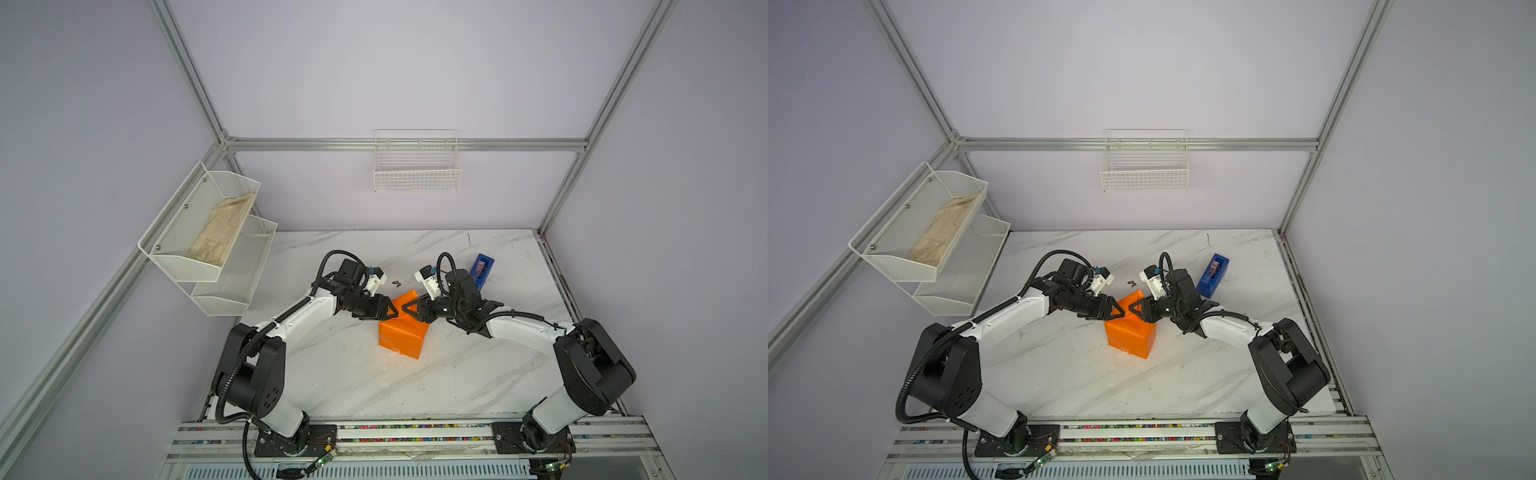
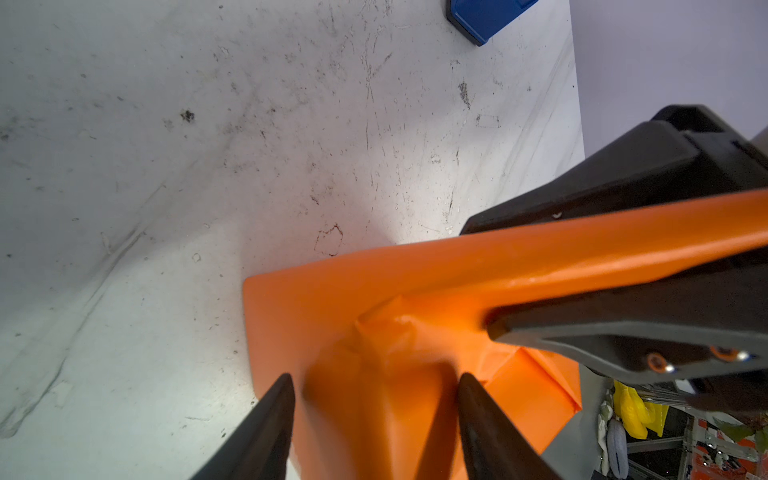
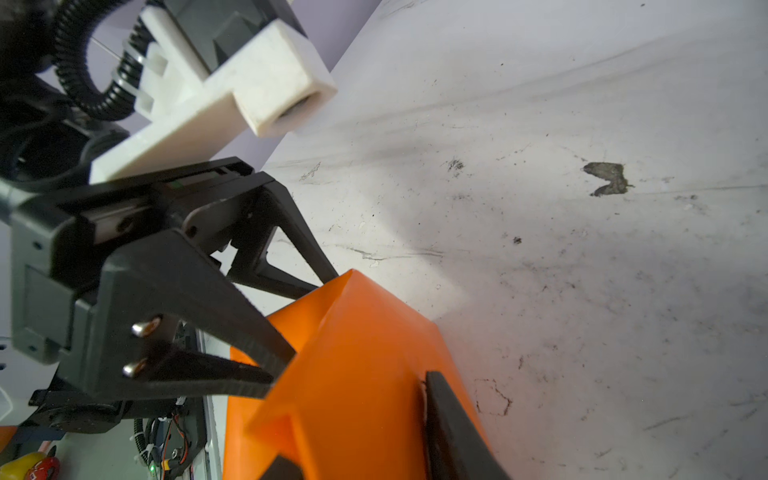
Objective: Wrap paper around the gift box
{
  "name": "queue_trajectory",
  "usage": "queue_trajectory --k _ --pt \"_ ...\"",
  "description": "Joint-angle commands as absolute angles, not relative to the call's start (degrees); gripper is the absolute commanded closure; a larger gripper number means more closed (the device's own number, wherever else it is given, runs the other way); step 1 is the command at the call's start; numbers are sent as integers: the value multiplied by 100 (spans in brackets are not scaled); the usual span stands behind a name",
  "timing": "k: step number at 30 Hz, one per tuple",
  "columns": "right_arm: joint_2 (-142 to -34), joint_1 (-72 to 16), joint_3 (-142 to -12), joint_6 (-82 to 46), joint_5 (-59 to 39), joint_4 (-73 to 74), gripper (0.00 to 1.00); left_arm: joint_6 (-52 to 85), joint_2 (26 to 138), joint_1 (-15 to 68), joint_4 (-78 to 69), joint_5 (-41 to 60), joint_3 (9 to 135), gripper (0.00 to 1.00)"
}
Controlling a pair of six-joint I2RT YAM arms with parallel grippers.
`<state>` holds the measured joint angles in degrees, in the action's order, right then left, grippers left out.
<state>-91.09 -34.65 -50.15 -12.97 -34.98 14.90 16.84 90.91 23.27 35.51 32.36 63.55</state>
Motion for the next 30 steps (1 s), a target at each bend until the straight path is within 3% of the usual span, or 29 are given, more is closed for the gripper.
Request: queue_trajectory --k 1,5,6,16,30 --pt "-9056 -3445 -4881 -1165 -3616 1831 72 1459 9486 2474 4282 2462 6086 40" --pt "-8975 -3445 -4827 -1069 -3574 1866 98 1467 9461 2479 4281 2428 6107 40" --pt "-8941 -3445 -4815 -1047 -3556 1884 100 1468 9451 2478 4280 2418 6112 40" --pt "-8599 -3462 -4659 -1098 -3165 1924 100 1733 8834 2393 4260 2542 6735 37" --pt "-8554 -3481 -4649 -1147 -3165 1907 100 2021 9352 2391 3632 3411 7336 38"
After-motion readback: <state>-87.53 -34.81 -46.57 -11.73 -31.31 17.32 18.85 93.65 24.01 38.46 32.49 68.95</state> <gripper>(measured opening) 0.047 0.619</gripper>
